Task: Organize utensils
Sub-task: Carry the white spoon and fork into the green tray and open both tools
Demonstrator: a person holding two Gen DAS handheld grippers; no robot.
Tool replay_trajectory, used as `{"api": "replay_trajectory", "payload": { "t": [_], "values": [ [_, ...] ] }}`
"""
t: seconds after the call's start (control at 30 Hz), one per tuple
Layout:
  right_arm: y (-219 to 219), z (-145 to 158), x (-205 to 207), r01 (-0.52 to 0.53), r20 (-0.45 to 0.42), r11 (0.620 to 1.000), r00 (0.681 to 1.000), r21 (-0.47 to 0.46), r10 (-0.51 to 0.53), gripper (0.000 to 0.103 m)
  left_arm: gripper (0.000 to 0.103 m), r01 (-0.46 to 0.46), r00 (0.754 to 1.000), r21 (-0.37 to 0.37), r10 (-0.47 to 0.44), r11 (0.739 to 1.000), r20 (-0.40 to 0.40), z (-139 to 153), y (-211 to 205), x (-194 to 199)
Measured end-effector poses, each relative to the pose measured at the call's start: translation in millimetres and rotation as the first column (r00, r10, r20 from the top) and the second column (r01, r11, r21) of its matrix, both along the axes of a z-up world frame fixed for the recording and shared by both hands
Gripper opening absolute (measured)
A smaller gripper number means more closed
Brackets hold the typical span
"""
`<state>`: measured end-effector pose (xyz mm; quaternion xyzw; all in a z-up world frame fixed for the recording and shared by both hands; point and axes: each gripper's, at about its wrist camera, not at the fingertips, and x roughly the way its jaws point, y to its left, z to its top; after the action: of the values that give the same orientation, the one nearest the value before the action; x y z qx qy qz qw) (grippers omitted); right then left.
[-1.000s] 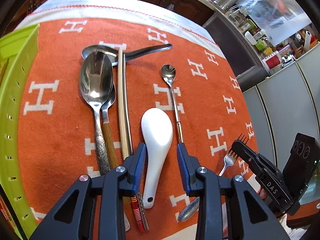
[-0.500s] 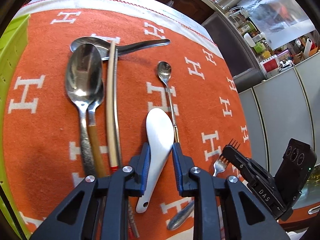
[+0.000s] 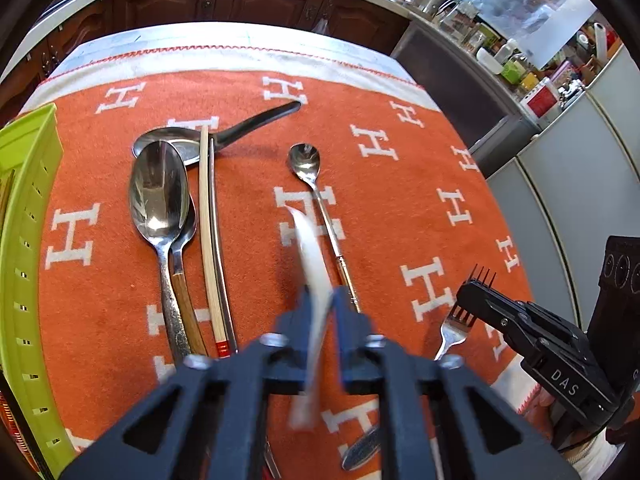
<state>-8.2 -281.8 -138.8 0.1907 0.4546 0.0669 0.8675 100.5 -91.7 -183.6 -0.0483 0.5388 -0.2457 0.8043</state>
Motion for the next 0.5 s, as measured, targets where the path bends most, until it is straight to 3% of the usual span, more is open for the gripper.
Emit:
{"api": "replay_trajectory", "payload": {
  "t": [0.27,0.5],
  "values": [
    [9.5,14.6,-1.9,-0.028,0.025,1.000,0.999,0.004,0.028,0.002,0.001,-0.030,0.999,0.001,0.030,1.000,0.017,6.5,20.1,-6.9],
    [27.1,41.7,0.0,-0.096,0.064,0.995,0.993,-0.003,0.096,0.002,0.001,-0.063,0.993,0.001,0.063,0.998,0.102,50.1,53.0,-20.2]
  ]
}}
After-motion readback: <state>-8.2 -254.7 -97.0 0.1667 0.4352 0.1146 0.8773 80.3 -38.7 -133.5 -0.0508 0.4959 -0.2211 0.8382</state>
